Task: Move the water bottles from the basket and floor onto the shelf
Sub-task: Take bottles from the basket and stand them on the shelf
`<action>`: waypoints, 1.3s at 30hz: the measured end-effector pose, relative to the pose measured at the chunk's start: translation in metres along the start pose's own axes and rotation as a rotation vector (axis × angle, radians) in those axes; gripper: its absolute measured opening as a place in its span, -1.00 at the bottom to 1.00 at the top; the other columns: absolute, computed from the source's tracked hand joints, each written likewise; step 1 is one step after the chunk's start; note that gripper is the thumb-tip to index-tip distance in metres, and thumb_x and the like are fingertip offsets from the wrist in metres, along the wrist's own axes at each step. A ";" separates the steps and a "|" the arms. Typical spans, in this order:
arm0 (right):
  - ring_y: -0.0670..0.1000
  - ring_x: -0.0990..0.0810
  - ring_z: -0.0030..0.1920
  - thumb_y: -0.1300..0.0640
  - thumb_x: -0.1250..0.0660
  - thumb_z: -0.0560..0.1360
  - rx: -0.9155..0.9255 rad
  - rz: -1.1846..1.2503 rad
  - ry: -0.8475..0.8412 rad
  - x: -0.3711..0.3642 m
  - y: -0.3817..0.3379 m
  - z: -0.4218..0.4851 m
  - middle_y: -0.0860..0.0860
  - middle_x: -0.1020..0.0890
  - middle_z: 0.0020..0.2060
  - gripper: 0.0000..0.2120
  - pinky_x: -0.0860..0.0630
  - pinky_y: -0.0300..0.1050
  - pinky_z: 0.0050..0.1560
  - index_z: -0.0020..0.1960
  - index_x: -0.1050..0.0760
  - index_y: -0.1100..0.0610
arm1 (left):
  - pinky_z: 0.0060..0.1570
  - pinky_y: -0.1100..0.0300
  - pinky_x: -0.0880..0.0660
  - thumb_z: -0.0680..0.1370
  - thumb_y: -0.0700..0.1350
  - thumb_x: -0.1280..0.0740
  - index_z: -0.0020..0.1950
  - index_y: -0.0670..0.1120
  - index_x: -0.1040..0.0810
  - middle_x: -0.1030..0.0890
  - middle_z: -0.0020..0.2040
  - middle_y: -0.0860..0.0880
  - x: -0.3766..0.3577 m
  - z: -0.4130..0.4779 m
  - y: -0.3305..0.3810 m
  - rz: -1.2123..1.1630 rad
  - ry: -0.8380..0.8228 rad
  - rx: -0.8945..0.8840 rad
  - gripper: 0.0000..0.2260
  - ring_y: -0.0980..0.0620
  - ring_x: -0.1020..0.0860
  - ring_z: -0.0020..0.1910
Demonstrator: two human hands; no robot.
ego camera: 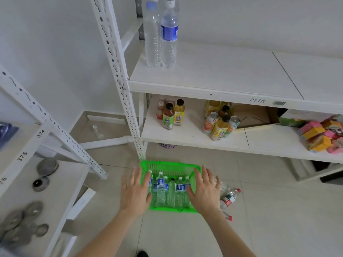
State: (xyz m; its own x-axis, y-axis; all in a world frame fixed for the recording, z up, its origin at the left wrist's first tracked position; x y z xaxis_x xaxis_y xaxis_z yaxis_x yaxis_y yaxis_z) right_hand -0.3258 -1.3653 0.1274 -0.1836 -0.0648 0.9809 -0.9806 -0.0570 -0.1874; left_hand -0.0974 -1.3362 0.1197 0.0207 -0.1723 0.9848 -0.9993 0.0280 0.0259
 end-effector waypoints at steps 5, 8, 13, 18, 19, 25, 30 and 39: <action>0.13 -0.15 0.53 -0.17 -0.19 0.53 0.031 -0.045 -0.088 -0.023 0.026 -0.017 0.11 -0.22 0.53 -0.38 0.00 0.23 0.48 0.51 -0.21 0.04 | 0.38 -0.35 -0.18 0.42 0.08 -0.42 0.50 -0.05 -0.33 -0.30 0.50 -0.24 -0.038 -0.020 0.021 -0.009 -0.043 0.050 -0.32 -0.26 -0.23 0.50; 0.12 -0.12 0.53 -0.19 -0.16 0.53 0.048 -0.069 -0.121 -0.037 0.035 -0.020 0.11 -0.20 0.54 -0.38 0.01 0.22 0.48 0.52 -0.18 0.03 | 0.44 -0.30 -0.02 0.52 0.12 -0.27 0.57 -0.01 -0.12 -0.11 0.57 -0.20 -0.063 -0.026 0.028 0.015 -0.095 0.058 -0.33 -0.22 -0.04 0.56; 0.13 -0.12 0.53 -0.19 -0.16 0.54 0.071 -0.103 -0.186 -0.067 0.038 -0.012 0.11 -0.22 0.53 -0.39 -0.03 0.23 0.48 0.51 -0.19 0.03 | 0.45 -0.27 0.00 0.53 0.12 -0.23 0.58 0.00 -0.08 -0.07 0.58 -0.20 -0.093 -0.019 0.025 0.004 -0.140 0.076 -0.33 -0.21 -0.01 0.56; 0.13 -0.18 0.51 -0.15 -0.23 0.51 0.071 -0.068 -0.237 -0.108 0.026 0.010 0.12 -0.26 0.51 -0.39 -0.05 0.25 0.46 0.49 -0.24 0.05 | 0.45 -0.24 -0.09 0.50 0.09 -0.31 0.56 -0.03 -0.14 -0.14 0.56 -0.22 -0.126 0.006 0.007 -0.041 -0.197 0.082 -0.32 -0.22 -0.06 0.55; 0.13 -0.19 0.51 -0.14 -0.25 0.50 0.067 -0.057 -0.244 -0.118 0.023 0.016 0.13 -0.27 0.51 -0.39 -0.06 0.26 0.45 0.49 -0.25 0.06 | 0.45 -0.22 -0.11 0.50 0.08 -0.31 0.56 -0.03 -0.15 -0.14 0.56 -0.23 -0.133 0.013 0.002 -0.049 -0.203 0.083 -0.32 -0.23 -0.07 0.55; 0.10 -0.18 0.50 -0.16 -0.20 0.52 0.003 -0.014 -0.362 -0.207 0.007 0.056 0.09 -0.19 0.54 -0.35 -0.07 0.20 0.46 0.53 -0.13 0.03 | 0.46 -0.09 -0.16 0.53 0.06 -0.29 0.57 -0.06 -0.10 -0.11 0.56 -0.26 -0.209 0.068 -0.024 -0.127 -0.271 0.065 -0.32 -0.22 -0.09 0.54; 0.12 -0.22 0.48 -0.17 -0.21 0.53 -0.041 0.030 -0.434 -0.295 0.011 0.087 0.09 -0.20 0.53 -0.33 -0.11 0.19 0.46 0.53 -0.11 0.04 | 0.49 0.01 -0.11 0.56 0.09 -0.26 0.59 -0.03 0.02 -0.04 0.58 -0.22 -0.301 0.102 -0.035 -0.205 -0.382 0.103 -0.30 -0.18 -0.05 0.56; 0.13 -0.33 0.40 -0.15 -0.28 0.49 -0.083 0.154 -0.546 -0.476 0.027 0.146 0.04 -0.35 0.44 -0.31 -0.33 0.18 0.35 0.51 -0.12 0.04 | 0.49 -0.03 -0.14 0.57 0.05 -0.29 0.58 -0.10 0.03 -0.08 0.55 -0.26 -0.471 0.152 -0.050 -0.383 -0.480 0.328 -0.28 -0.25 -0.10 0.52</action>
State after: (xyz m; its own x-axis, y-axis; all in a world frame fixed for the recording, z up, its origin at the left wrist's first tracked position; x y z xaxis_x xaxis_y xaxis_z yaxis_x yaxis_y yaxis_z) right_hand -0.2546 -1.4810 -0.3518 -0.2845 -0.5728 0.7688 -0.9515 0.0707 -0.2994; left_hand -0.0626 -1.4061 -0.3715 0.4324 -0.5289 0.7303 -0.8842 -0.4073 0.2286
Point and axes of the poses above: each hand's wrist, its own z-axis towards the middle knuckle, its own x-axis out of the back of the hand, y = z × x, the point moved 3 cm from there along z, towards the middle knuckle
